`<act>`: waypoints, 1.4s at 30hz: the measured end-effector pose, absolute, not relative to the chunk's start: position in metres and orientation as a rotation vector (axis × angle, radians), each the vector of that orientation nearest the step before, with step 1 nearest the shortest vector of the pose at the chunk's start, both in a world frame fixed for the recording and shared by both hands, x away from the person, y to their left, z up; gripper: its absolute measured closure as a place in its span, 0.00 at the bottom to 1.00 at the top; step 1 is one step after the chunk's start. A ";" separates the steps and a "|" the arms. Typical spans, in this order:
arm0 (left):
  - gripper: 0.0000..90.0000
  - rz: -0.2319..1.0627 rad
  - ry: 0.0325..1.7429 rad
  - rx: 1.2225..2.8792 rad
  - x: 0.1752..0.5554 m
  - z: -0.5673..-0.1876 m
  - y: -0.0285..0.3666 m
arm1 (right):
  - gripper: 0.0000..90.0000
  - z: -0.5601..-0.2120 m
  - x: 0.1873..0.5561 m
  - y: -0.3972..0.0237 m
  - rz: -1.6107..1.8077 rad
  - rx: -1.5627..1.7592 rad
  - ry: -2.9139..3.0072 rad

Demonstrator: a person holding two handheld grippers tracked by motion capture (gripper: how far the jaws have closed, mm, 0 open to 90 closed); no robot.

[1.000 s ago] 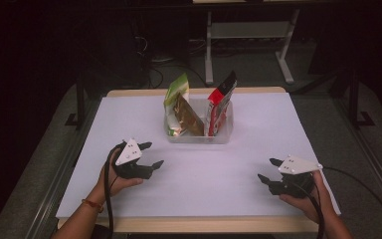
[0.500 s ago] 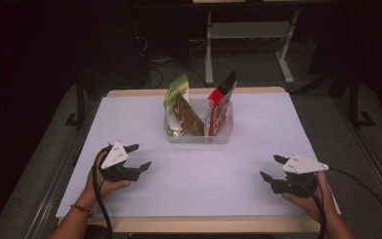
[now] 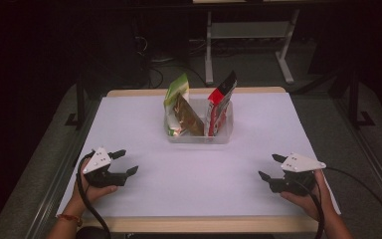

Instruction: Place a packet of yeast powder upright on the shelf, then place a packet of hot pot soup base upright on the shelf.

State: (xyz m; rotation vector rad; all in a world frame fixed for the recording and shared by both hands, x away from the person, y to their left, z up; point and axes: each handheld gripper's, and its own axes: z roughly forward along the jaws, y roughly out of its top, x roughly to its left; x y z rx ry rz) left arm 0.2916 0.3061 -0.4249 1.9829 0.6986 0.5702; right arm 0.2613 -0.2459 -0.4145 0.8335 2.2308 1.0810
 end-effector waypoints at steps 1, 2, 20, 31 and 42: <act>0.28 0.570 0.705 1.990 0.291 -0.426 0.309 | 0.31 -0.415 0.262 -0.246 1.082 0.834 2.234; 0.28 0.567 0.717 1.988 0.290 -0.428 0.311 | 0.31 -0.415 0.262 -0.246 1.080 0.833 2.234; 0.26 0.594 0.797 1.939 0.283 -0.435 0.331 | 0.30 -0.413 0.261 -0.249 1.091 0.844 2.219; 0.26 0.590 0.800 1.914 0.282 -0.435 0.334 | 0.29 -0.412 0.261 -0.256 1.103 0.858 2.194; 0.24 0.555 0.824 1.901 0.291 -0.441 0.333 | 0.24 -0.431 0.261 -0.271 1.083 0.931 2.194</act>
